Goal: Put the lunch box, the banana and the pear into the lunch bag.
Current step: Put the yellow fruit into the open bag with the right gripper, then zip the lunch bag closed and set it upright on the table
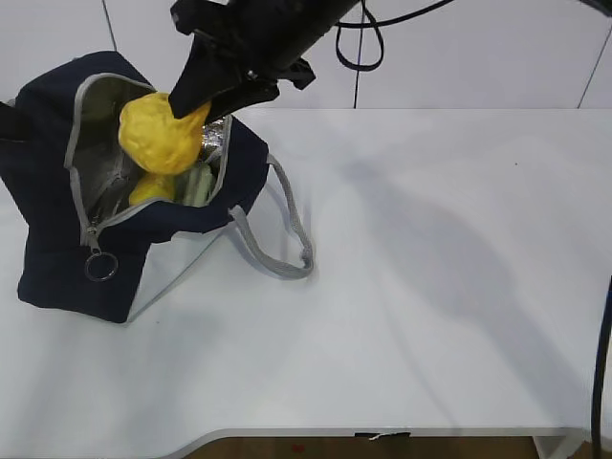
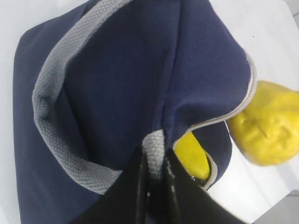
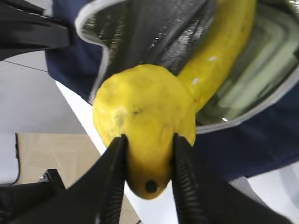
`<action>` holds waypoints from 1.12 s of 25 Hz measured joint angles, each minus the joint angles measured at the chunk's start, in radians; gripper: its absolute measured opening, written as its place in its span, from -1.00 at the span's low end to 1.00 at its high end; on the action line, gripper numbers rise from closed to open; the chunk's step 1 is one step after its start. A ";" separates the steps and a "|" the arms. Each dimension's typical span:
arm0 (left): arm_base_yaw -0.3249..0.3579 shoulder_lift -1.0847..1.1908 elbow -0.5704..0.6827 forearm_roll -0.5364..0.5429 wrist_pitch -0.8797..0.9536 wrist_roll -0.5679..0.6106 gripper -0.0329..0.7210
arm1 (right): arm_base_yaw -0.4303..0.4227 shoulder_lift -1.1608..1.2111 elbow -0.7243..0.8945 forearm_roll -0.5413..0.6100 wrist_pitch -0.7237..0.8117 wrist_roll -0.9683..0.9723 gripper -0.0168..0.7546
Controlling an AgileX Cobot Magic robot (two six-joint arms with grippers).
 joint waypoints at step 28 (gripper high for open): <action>0.001 0.000 0.000 0.008 -0.005 0.000 -0.85 | -0.045 0.120 -0.002 0.117 -0.063 -0.087 0.60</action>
